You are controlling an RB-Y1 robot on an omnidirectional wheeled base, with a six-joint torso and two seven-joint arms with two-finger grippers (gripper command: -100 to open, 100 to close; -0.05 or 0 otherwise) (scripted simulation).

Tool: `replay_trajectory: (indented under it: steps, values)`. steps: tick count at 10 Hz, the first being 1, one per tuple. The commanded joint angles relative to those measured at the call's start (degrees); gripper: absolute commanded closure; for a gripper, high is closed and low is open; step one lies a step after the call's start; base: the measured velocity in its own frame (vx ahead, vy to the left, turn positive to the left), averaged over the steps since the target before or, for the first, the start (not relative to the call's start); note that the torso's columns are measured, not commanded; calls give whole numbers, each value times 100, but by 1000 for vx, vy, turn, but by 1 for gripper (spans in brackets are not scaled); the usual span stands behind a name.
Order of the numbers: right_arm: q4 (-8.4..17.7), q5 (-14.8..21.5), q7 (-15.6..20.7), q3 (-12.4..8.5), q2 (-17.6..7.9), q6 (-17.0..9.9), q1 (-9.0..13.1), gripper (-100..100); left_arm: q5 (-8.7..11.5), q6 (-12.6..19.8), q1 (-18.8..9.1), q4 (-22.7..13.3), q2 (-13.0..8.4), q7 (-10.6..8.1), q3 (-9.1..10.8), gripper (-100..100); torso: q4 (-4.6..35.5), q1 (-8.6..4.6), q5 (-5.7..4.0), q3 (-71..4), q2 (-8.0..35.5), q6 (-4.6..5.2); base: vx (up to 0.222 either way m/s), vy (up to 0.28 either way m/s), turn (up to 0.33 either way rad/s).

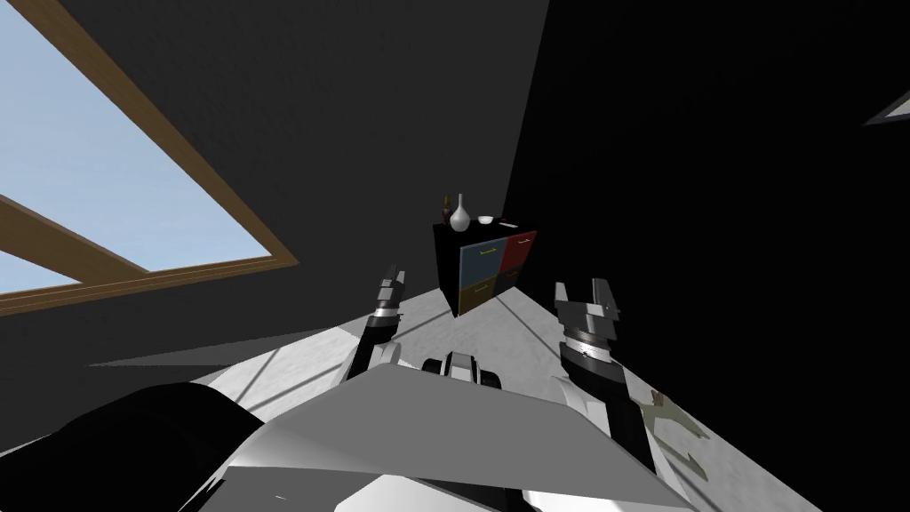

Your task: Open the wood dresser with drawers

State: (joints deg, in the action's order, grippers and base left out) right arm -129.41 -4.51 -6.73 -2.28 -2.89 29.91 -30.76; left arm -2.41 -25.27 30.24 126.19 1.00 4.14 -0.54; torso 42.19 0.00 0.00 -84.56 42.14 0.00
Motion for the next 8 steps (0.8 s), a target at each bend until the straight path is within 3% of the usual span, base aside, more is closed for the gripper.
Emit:
replay_trajectory:
  steps: [1, 3, 8]
  values:
    - [31, 36, 320, -17, -174, 26, -22, -100, 0, 0, 0, 0, 0, 0, 0, 0, 5, 0, 0, -5, 5, 0, 39, -5, 26]
    - [85, 97, 697, -48, -338, 67, -59, -100, 0, 0, 0, 0, 0, 0, 0, 0, 10, 1, 0, 2, 17, 0, 42, -3, 93]
    - [153, 173, 1456, -85, -453, 117, -104, -100, 0, 0, 0, 0, 0, 0, 0, 0, 9, 0, 0, -1, 12, -1, 44, -5, 57]
